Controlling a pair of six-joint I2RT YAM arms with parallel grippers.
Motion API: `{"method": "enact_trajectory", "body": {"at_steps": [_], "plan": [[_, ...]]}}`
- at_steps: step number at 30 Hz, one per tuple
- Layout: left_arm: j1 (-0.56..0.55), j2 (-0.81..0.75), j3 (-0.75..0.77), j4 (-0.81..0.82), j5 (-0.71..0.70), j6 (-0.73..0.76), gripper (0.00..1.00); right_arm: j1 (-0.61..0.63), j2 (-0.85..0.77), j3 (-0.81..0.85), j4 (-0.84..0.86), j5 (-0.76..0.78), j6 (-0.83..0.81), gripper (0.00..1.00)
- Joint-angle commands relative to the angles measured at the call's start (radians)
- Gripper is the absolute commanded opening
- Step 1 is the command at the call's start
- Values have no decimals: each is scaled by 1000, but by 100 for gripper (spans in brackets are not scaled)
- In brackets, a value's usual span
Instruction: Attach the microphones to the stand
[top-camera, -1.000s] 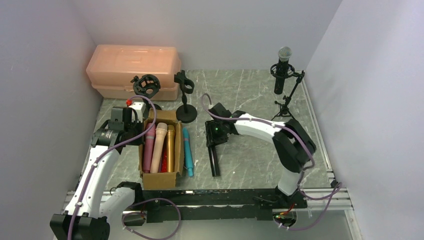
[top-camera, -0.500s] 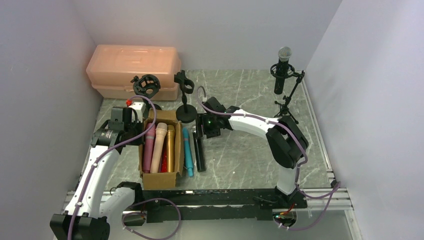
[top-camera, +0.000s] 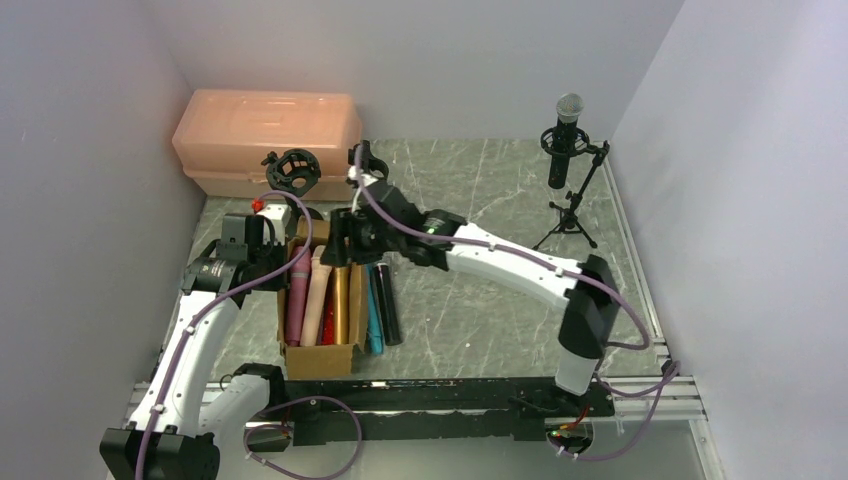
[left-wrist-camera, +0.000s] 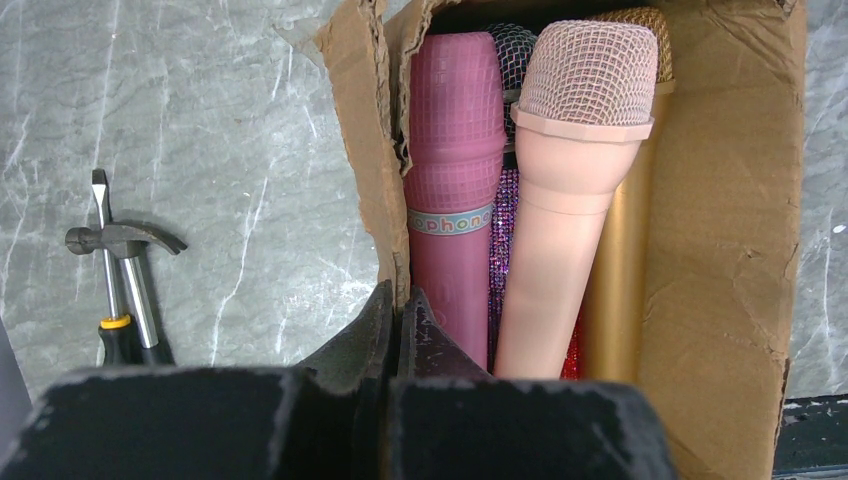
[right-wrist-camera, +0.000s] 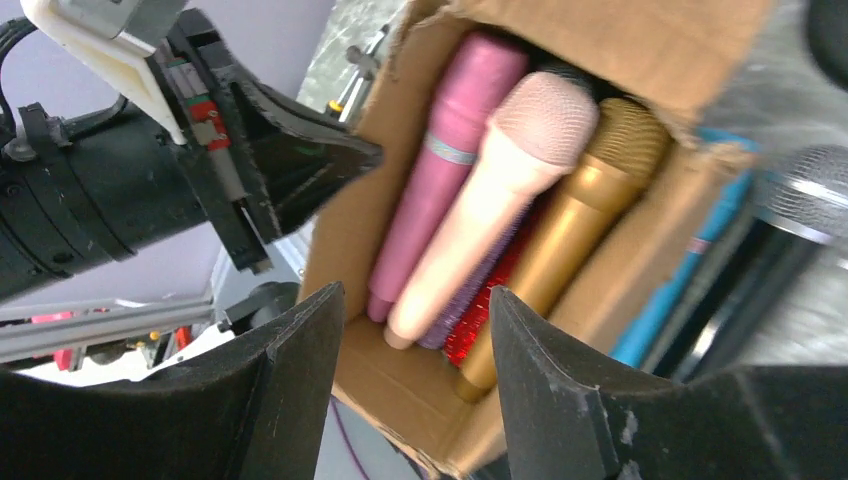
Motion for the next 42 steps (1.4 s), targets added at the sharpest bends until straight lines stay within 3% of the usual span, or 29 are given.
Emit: {"method": "enact_trajectory", "body": {"at_steps": [1, 17, 23, 33, 42], "plan": [[-2, -25, 56, 41, 16, -16, 0, 46, 142, 92, -26, -26, 43, 58], [-2, -38, 54, 42, 63, -4, 0, 76, 380, 200, 43, -43, 87, 58], [-2, -45, 62, 38, 86, 8, 0, 74, 399, 185, 99, -87, 99, 53], [-2, -14, 37, 43, -7, 8, 0, 20, 126, 86, 126, -149, -13, 21], [-2, -24, 41, 54, -99, 6, 0, -192, -219, -258, -42, -227, -126, 19]]}}
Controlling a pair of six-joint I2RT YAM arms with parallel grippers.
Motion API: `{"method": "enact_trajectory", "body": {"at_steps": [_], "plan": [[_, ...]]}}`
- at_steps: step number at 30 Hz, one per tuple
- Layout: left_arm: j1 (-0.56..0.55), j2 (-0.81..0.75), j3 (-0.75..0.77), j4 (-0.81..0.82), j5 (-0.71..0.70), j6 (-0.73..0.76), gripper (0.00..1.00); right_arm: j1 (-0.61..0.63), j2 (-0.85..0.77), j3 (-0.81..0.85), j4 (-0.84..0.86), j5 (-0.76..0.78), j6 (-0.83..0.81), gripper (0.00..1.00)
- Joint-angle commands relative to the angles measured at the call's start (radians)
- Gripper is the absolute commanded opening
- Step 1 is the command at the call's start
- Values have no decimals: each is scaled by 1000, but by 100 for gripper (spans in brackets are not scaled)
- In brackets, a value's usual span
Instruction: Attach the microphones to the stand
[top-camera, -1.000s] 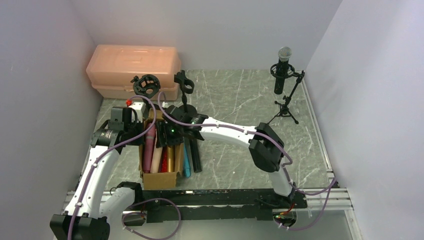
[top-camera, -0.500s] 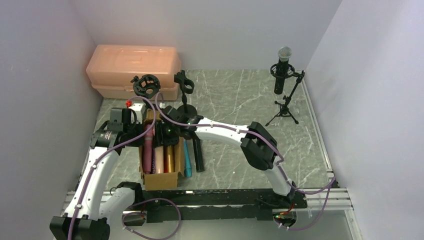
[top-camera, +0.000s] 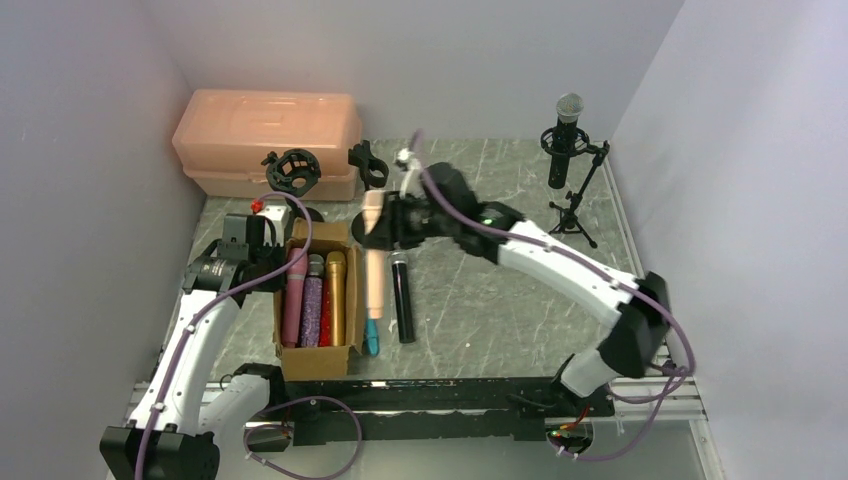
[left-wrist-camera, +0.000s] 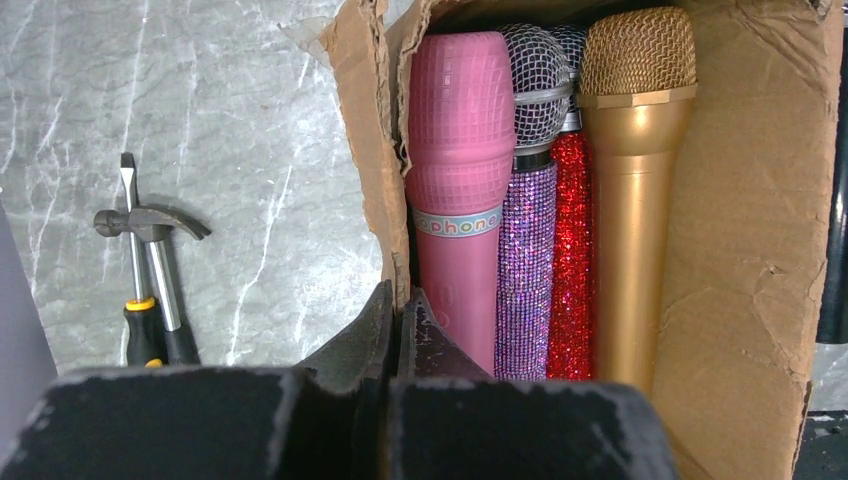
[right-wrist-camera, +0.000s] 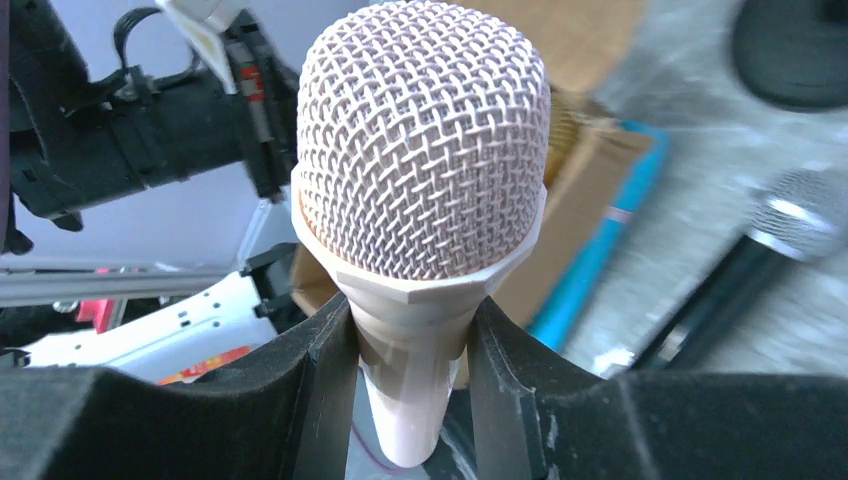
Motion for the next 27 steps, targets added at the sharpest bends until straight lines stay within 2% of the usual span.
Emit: {"method": "enact_trajectory", "body": {"at_steps": [1, 6, 12, 22, 27], "plan": [[-2, -31, 43, 66, -50, -2, 0, -128, -121, -197, -111, -28, -79, 19], [-2, -27, 64, 52, -53, -9, 0, -223, -178, -379, -160, 89, -135, 20], [-1, -56, 59, 61, -20, -3, 0, -240, -98, -484, -93, 161, -141, 21], [-1, -116, 29, 103, 45, -3, 0, -234, 91, -431, 46, 107, -98, 28], [-2, -98, 42, 88, 43, -13, 0, -225, 149, -396, 80, 56, -61, 42]]}}
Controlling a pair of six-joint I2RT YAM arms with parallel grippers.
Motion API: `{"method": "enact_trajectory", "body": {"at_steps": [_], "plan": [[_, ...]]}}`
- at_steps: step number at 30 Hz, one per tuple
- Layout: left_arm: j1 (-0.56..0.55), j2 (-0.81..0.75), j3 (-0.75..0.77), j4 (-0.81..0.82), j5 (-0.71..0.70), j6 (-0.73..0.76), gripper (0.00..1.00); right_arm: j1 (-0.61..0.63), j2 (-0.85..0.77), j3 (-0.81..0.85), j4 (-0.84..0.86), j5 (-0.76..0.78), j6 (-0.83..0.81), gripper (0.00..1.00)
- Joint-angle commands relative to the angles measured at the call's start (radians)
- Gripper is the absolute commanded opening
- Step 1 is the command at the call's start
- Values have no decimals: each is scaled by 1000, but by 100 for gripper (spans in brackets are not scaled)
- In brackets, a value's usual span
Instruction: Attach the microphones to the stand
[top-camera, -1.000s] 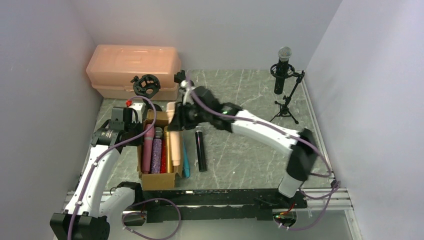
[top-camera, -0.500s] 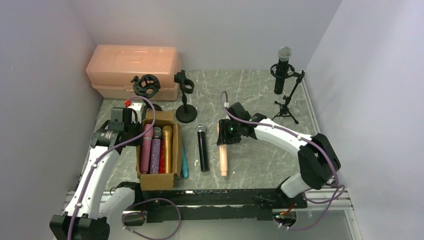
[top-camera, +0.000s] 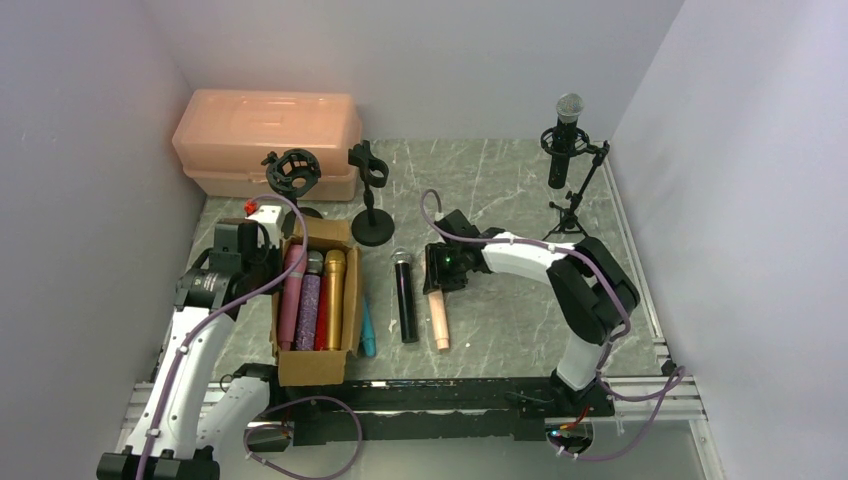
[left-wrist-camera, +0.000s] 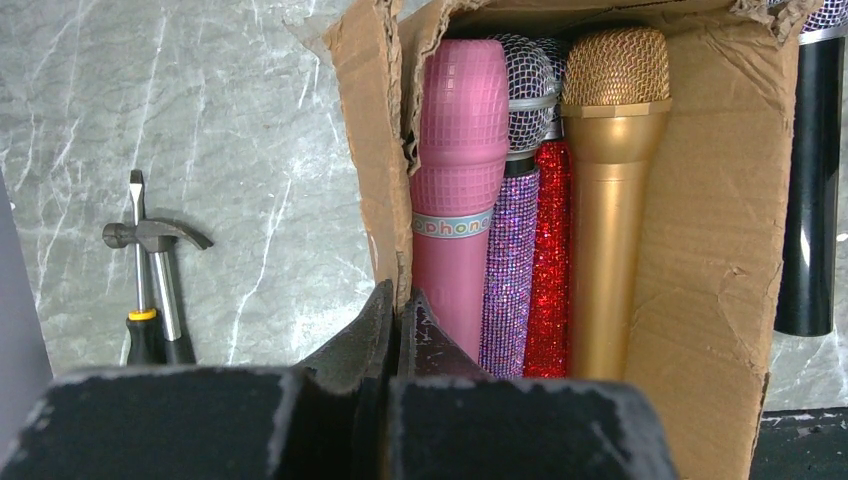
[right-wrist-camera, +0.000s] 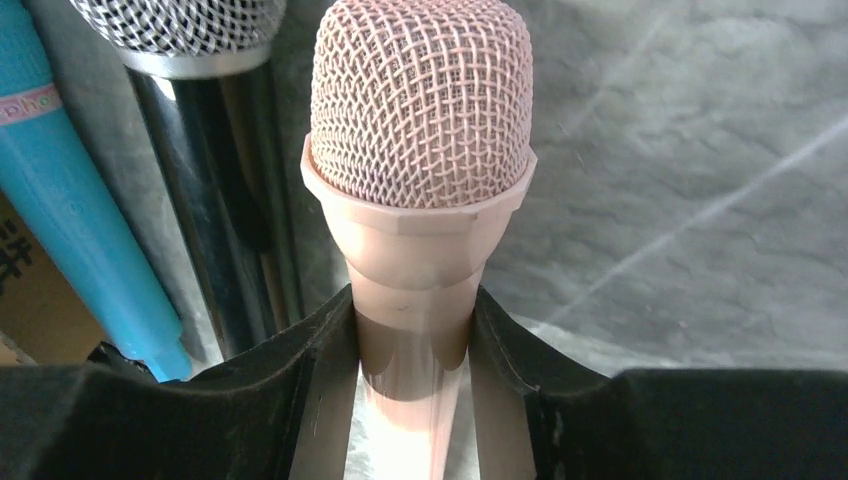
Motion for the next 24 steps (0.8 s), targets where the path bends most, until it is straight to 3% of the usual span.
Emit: {"method": "enact_trajectory", "body": {"at_steps": [1, 6, 8, 17, 24], "plan": [[-2, -5, 41, 89, 24, -15, 0, 12, 17, 61, 93, -54, 47, 45], [-2, -6, 29, 100, 22, -24, 0, 28, 11, 56, 136, -105, 100, 63], [-2, -7, 29, 99, 26, -25, 0, 29, 2, 62, 130, -146, 101, 65], [-2, 2, 51, 71, 22, -32, 0, 64, -177, 211, -18, -62, 125, 64], [-2, 11, 56, 57, 22, -41, 0, 284, -102, 424, -35, 29, 209, 62]]}}
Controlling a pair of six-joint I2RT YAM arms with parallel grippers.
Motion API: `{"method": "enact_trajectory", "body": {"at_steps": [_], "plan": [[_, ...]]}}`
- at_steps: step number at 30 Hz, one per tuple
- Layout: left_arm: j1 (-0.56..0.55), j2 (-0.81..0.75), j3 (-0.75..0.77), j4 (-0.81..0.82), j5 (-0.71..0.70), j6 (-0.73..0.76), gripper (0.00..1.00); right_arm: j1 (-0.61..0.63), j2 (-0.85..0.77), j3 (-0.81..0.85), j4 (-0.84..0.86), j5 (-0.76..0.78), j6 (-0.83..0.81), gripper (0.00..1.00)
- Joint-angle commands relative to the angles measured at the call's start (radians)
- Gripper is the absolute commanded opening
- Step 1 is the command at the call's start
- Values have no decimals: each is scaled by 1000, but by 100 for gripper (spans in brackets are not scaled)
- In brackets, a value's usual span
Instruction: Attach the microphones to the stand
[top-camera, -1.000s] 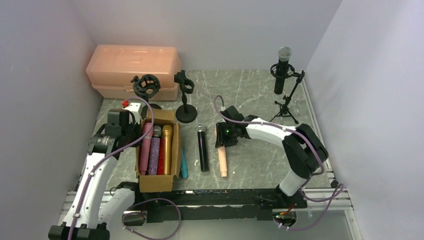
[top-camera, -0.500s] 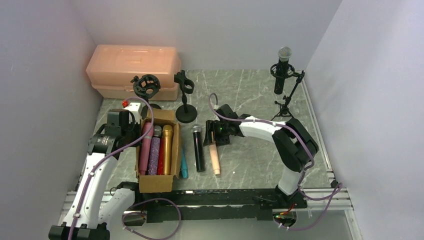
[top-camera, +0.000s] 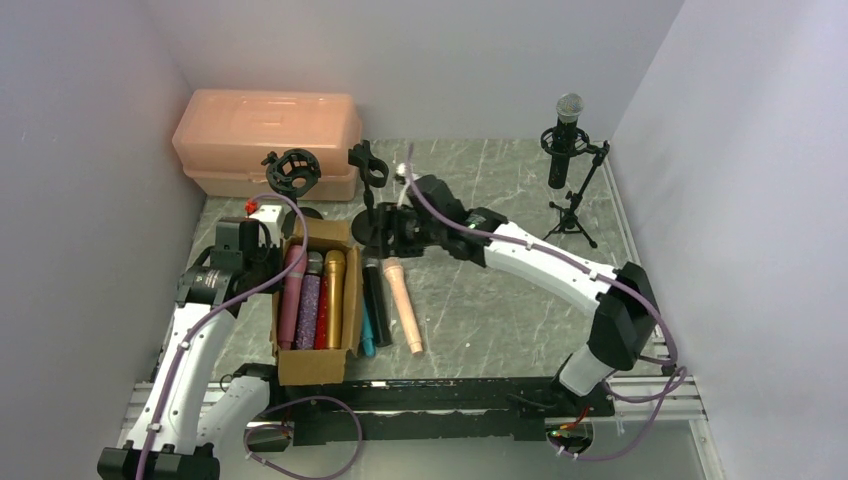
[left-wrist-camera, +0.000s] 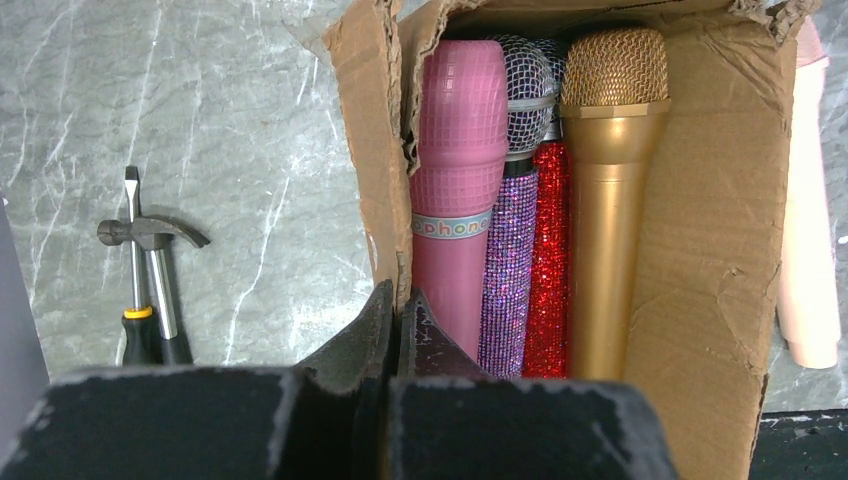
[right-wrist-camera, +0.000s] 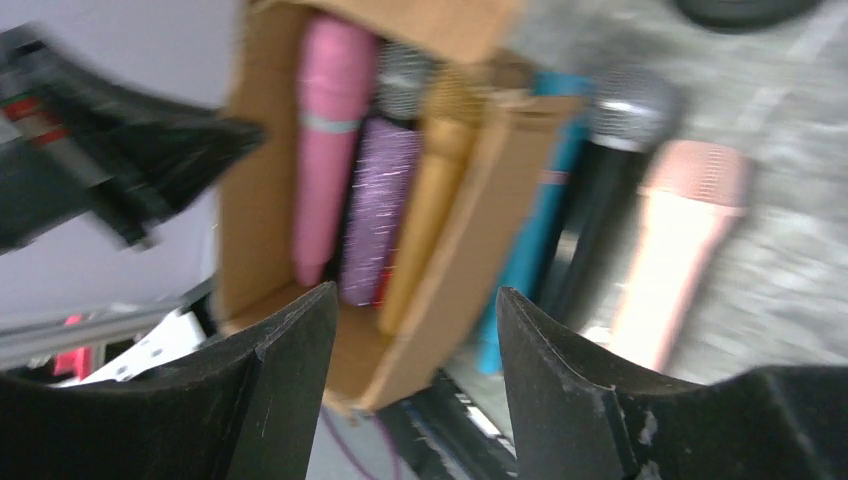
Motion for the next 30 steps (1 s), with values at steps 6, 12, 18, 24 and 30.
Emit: {"method": "enact_trajectory", "body": {"at_steps": [6, 12, 18, 24, 30], "plan": [[-1, -14, 82, 42, 27, -46, 0, 205, 210, 231, 94, 21, 150, 60], [-2, -42, 77, 55, 28, -52, 0, 230, 348, 307, 194, 4, 187, 60], [-2, -34, 78, 50, 34, -55, 0, 248, 457, 373, 271, -7, 191, 60], [-2, -28, 79, 52, 45, -55, 0, 263, 562, 481, 264, -6, 191, 60], [-2, -34, 84, 58, 65, -47, 0, 277, 614, 521, 247, 23, 204, 59]]}}
